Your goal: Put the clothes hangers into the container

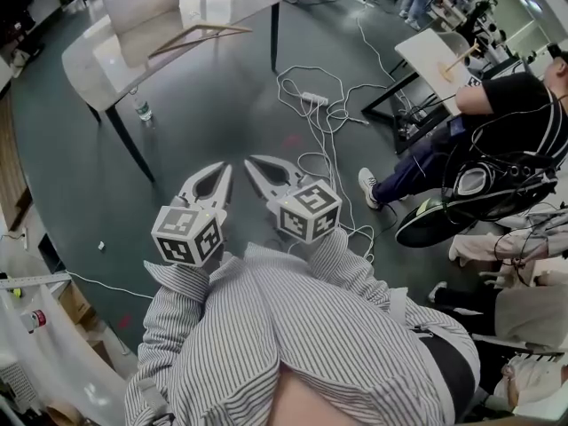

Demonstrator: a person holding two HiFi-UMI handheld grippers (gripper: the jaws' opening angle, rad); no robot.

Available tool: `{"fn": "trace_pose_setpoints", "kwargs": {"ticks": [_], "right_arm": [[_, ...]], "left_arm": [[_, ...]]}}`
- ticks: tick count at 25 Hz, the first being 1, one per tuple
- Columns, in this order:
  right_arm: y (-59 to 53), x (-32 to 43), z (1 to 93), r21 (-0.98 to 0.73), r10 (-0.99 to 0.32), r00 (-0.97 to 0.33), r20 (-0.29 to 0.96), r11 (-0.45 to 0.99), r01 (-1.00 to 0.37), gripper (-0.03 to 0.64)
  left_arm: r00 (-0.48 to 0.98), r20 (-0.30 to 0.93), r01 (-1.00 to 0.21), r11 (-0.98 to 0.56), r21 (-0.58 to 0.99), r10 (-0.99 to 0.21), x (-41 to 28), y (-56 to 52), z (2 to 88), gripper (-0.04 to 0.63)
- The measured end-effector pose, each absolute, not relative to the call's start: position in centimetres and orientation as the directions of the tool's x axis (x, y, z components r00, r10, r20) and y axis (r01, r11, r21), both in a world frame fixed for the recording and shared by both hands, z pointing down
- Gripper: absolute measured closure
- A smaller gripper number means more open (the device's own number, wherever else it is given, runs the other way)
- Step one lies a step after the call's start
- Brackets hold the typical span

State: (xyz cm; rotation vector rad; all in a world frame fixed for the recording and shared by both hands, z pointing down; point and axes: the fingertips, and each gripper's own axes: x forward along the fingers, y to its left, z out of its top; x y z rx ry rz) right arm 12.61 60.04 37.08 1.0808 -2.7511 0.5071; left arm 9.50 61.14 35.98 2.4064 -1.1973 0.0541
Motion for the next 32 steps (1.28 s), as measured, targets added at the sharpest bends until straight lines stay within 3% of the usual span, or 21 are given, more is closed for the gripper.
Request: {"fn": "trace_pose_setpoints", "kwargs": {"ticks": [13, 32], "right_arm": [[59.9, 9.7, 37.1, -0.254, -0.681, -0.707, 0.193, 0.661, -0.706, 0.603], [52.9, 10.0, 39.8, -0.279, -0.695, -0.686, 0.215, 0.629, -0.725, 0.603]], "left_arm": [[0.64, 0.266, -0.766, -0.568, 0.3, -0.721, 6.5, 61.1, 37.2, 0.586], [0.673, 0.245, -0.726, -0.561, 0.399, -0.697, 6.6, 53.6, 39.3, 0.586]]}}
